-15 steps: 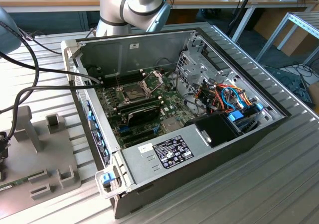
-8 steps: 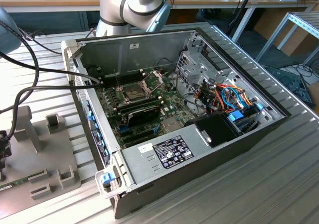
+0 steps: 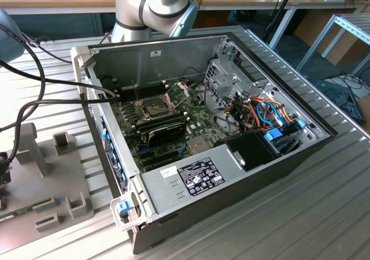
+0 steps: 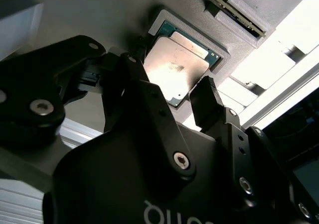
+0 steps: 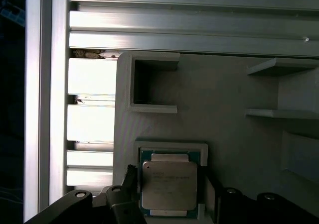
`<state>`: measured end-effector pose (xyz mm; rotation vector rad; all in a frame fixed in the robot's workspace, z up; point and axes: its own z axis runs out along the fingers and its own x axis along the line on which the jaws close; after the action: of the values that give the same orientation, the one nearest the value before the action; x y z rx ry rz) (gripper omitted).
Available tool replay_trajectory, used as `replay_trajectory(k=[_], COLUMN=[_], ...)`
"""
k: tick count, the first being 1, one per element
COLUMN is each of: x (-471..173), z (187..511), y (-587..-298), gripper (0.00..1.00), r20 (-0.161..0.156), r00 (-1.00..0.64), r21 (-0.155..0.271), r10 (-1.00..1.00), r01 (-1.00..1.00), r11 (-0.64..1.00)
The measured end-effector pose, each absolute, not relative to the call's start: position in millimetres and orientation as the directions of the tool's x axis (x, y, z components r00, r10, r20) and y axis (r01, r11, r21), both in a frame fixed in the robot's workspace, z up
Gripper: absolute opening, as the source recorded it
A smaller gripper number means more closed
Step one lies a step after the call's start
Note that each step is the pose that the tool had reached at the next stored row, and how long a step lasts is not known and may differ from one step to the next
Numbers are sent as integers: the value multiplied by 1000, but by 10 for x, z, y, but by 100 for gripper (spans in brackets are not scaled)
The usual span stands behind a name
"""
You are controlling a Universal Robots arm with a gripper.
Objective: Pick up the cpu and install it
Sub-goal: 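Pick up the cpu and move it towards the insertion slot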
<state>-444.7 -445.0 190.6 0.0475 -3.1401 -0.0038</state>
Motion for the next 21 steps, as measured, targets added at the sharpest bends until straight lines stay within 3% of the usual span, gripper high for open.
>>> replay_trajectory(k=[18, 19, 21], x=[-4447, -4447, -4447], z=[1910, 1911, 1911], y=[-4450, -4450, -4450], gripper=[62, 55, 55], r20=[1, 1, 1], r00=[-1000, -1000, -1000], r21=[2, 2, 2], r10=[-30, -30, -30], r01=[-30, -30, -30], r11=[1000, 1000, 1000])
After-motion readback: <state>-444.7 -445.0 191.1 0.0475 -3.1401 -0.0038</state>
